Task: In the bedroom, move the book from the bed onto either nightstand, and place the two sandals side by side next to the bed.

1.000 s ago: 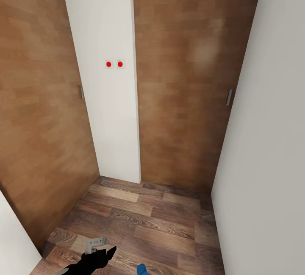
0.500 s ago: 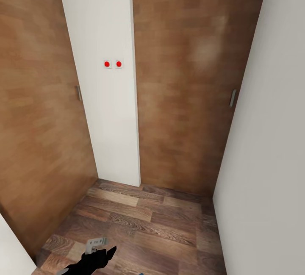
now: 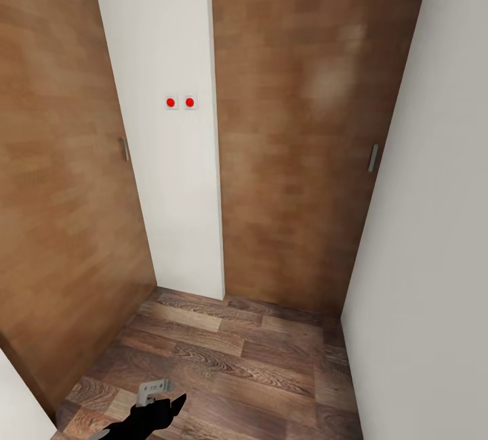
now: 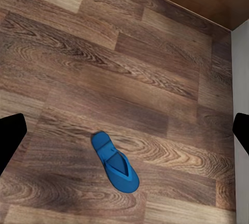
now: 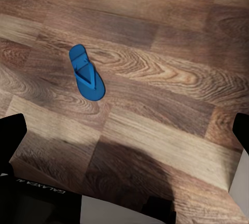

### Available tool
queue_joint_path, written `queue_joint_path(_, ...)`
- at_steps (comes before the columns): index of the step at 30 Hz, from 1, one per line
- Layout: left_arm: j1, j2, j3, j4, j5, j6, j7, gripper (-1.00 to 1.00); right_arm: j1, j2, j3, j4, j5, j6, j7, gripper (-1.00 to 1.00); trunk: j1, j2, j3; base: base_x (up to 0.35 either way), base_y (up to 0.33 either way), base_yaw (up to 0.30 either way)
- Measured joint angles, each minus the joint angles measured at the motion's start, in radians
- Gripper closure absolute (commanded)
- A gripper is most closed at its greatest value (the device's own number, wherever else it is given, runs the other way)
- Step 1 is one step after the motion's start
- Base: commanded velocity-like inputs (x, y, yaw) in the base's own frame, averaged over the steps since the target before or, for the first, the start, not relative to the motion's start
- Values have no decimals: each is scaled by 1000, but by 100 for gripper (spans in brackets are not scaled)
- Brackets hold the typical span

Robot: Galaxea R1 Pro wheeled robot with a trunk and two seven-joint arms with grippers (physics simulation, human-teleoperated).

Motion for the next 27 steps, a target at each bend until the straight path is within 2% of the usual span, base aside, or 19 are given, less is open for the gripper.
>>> queue_joint_path(27,0,0,0,0,0,0,0,-100,0,0,0,1,0,1,-2,-100,0,0,0,0,0,0)
